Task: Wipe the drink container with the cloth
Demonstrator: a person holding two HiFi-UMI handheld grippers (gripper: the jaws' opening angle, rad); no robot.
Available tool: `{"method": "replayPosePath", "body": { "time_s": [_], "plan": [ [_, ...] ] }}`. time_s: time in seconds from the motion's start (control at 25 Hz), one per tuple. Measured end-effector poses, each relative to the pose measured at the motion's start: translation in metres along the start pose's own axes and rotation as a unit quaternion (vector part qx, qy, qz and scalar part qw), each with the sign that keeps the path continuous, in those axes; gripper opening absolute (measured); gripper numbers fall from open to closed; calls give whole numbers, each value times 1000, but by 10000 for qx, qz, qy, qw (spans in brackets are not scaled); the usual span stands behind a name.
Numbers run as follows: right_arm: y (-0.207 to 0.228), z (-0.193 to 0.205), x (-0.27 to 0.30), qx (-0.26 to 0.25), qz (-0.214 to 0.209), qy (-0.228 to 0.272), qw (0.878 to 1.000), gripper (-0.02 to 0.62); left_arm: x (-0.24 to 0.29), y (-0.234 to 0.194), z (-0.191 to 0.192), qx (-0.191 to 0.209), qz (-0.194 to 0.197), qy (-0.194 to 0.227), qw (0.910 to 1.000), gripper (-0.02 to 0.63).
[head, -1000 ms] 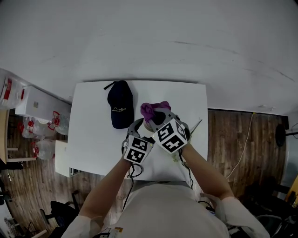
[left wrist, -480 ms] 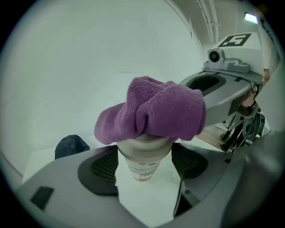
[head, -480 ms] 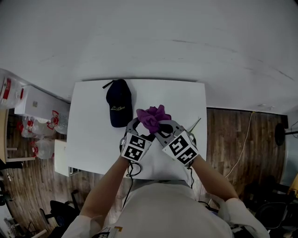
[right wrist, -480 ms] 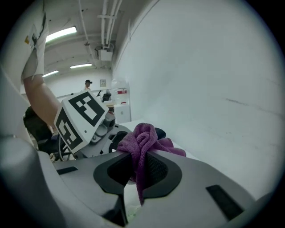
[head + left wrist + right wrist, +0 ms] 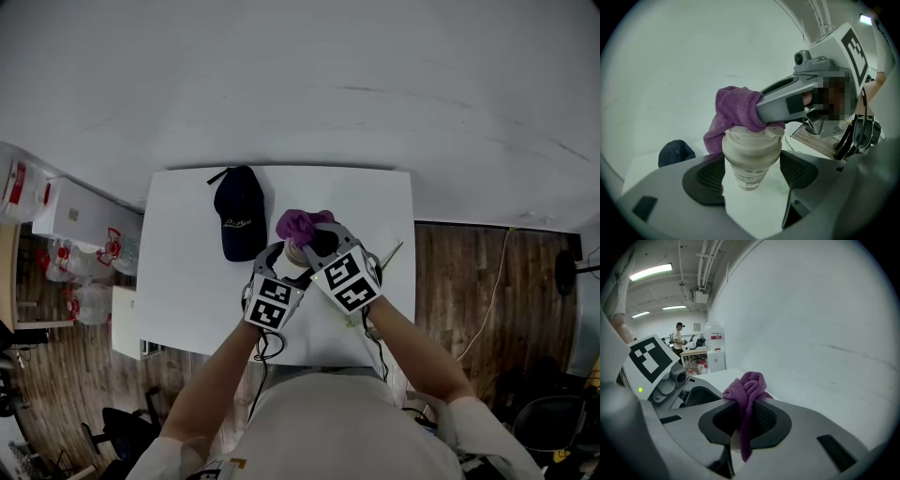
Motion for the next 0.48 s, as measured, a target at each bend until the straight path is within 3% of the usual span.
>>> {"method": "replayPosePath", "body": {
  "time_s": [0.16,0.48],
  "plan": [
    [-16,-11,11,-534,-151,-64,9984,74,-3,1,-9,58,-20,26,10000,383],
    [-48,1,-21,-23,-942,273,9952,74,2,-3,-1,8,94,-12,10000,383]
  ]
}}
Point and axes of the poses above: the fingertips, and each gripper's own axes: x forward along the fingers, y to its right, z out of its underside, the point moved 8 cm from there along -x, backward along the fingers, and after that the axes turned 13 degrees about -x, right-handed, at the moved point
